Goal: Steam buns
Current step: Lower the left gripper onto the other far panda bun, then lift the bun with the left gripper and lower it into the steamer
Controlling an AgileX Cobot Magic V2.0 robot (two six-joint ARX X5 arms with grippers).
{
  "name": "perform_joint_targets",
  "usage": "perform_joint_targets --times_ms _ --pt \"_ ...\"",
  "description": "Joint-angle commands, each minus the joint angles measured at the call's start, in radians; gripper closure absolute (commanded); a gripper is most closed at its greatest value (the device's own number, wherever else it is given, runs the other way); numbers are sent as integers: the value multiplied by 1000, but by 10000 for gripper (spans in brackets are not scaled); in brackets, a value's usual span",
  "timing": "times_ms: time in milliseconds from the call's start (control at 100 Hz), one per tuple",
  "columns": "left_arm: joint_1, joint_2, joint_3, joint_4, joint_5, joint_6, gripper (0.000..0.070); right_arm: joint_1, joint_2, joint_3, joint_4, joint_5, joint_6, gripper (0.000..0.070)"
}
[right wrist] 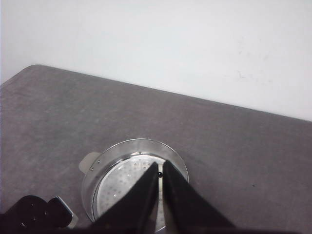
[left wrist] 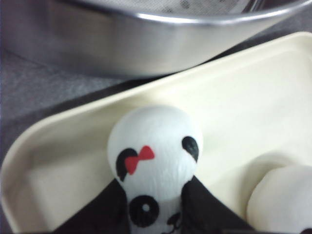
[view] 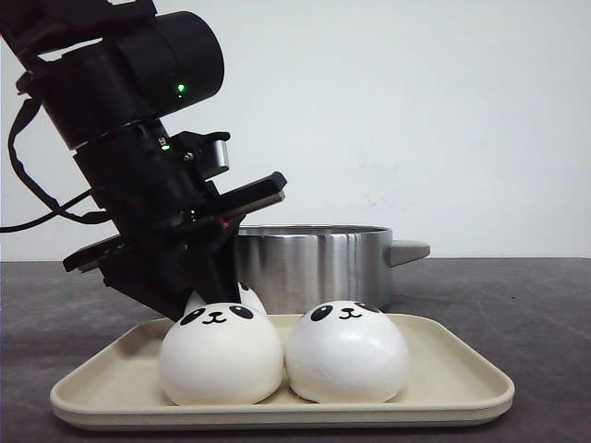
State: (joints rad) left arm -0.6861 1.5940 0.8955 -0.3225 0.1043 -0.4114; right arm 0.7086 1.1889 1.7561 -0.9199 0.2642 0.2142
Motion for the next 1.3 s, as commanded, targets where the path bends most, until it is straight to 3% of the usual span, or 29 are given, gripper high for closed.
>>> perform_joint_targets --times_ms 0,190,280,460,660,1010,1290 --pt "-18 -47 16 -18 1 -1 691 9 6 13 5 2 10 695" --pt "-49 -293 19 -39 -13 -4 690 9 6 13 6 2 10 695" --pt "-55 -389 34 -37 -58 -19 690 9 6 13 6 2 10 695" --pt "-26 -440 122 -30 -108 16 690 9 6 13 6 -1 10 695" --pt "43 -300 265 -29 -109 87 690 9 6 13 6 -1 10 695" --pt "158 111 523 -22 -109 86 690 10 6 13 -1 -2 10 695" --pt "196 330 589 23 -109 80 670 27 6 12 -39 -2 11 695"
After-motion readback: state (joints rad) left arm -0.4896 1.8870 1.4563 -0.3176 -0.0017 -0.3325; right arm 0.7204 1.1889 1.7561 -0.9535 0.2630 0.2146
